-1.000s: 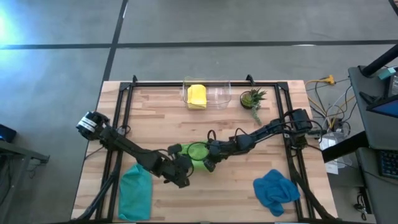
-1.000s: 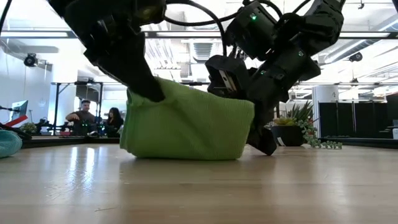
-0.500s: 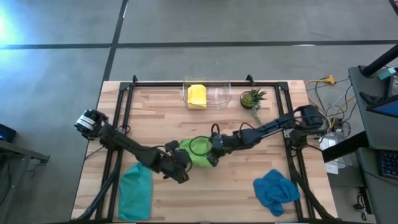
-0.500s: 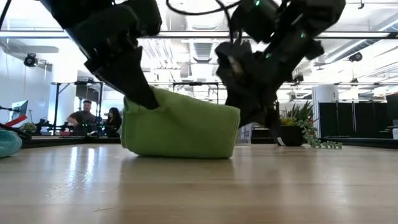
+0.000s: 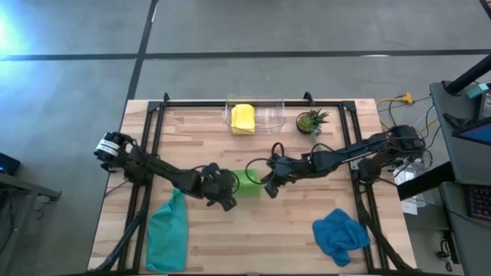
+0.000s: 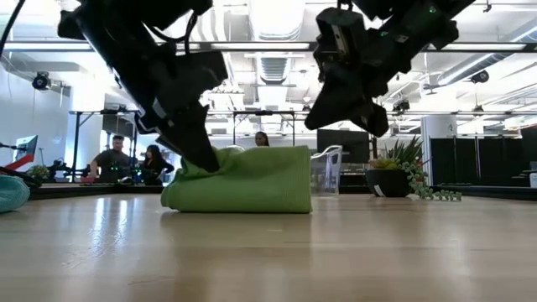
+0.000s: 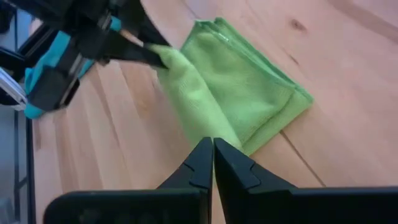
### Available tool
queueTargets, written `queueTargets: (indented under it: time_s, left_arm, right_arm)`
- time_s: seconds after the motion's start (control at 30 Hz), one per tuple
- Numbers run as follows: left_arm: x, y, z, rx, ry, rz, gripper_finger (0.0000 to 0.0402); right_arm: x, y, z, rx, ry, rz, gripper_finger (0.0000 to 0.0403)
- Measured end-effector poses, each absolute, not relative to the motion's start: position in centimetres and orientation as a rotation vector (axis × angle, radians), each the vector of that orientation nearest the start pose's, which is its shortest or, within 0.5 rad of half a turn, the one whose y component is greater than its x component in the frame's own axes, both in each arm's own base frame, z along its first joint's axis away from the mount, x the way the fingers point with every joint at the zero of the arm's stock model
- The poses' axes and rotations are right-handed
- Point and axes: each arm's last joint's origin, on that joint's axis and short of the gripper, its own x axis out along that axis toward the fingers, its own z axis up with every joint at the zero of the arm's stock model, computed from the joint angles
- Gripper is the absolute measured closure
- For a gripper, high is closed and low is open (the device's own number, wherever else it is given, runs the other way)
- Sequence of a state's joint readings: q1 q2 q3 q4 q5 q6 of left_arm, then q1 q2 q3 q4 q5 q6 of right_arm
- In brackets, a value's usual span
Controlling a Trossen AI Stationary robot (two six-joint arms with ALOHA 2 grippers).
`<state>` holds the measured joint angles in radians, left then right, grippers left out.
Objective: Fold microfiber towels
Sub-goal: Fold the green microfiber towel
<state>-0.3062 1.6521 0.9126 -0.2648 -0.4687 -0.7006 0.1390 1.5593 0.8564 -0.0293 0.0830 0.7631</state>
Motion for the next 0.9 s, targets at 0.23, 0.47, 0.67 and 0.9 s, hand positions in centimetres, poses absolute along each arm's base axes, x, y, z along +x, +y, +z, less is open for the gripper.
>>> queueTargets:
  time_s: [0.23,0.47,0.67,0.9]
  left_arm:
    - [30.5,-6.8,16.5,-0.296,0.805,0.494,0.0401]
    - [30.4,-5.4,16.0,-0.303,0.819,0.538,0.0401]
    - [30.4,-4.1,15.9,-0.31,0.818,0.589,0.0393]
    - [30.3,-2.0,15.7,-0.314,0.843,0.668,0.0346]
  right_arm:
    - [30.7,4.5,18.6,0.641,0.744,-0.225,0.0394]
    - [31.2,4.8,18.0,0.648,0.729,-0.213,0.0394]
    - [32.0,4.7,17.2,0.658,0.707,-0.213,0.0394]
    - [32.1,4.7,17.0,0.657,0.711,-0.213,0.0394]
